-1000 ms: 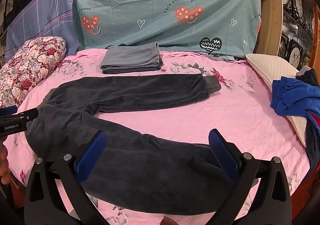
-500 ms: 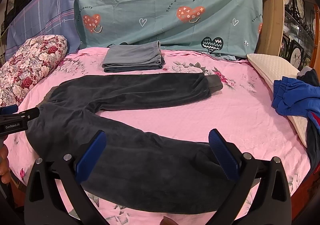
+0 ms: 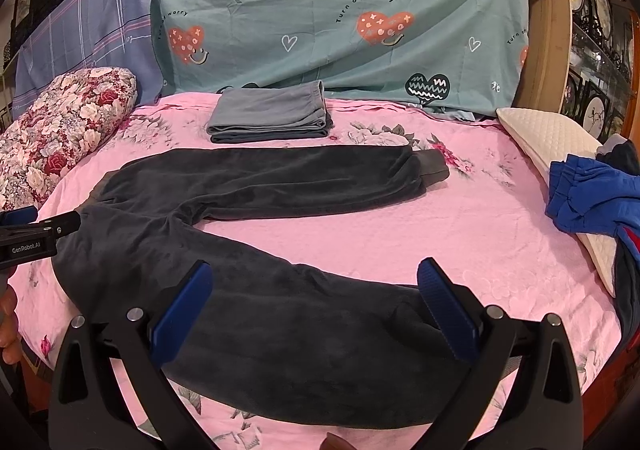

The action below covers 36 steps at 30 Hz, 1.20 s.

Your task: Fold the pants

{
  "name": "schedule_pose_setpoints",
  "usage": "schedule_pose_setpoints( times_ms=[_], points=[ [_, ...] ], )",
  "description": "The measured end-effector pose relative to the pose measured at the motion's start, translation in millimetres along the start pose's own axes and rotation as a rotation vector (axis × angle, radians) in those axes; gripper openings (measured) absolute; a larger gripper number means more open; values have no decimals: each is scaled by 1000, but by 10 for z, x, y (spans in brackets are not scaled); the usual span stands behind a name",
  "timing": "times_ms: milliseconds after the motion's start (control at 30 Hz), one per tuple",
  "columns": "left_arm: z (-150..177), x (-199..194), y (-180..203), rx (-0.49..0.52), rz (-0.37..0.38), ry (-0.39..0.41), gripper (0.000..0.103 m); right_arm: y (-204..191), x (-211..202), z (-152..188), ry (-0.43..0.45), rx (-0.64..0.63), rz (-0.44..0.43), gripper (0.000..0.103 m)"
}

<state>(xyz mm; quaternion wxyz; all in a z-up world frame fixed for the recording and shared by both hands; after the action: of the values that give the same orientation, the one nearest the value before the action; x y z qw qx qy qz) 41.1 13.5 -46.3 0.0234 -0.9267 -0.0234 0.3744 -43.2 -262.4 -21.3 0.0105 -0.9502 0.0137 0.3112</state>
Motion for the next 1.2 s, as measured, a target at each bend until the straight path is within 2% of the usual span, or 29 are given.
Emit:
schedule_pose_setpoints(
  times_ms=[1200],
  points=[
    [2, 40, -18, 0, -1, -14, 101, -34, -4, 15, 0, -2, -6, 102]
  ],
)
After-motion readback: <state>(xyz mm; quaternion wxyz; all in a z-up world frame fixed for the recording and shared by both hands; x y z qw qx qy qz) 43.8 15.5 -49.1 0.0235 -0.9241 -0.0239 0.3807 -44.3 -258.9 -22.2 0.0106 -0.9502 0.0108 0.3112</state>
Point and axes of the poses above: each gripper's, at about its wrist camera, not at the fingertips, and x roughly the way its jaws point, y to its right, z to its underside, the point moved 6 cm from there along x, roughly the way its jaws point, and after that the axes turned 2 degrees about -z, right-handed, at the moved point
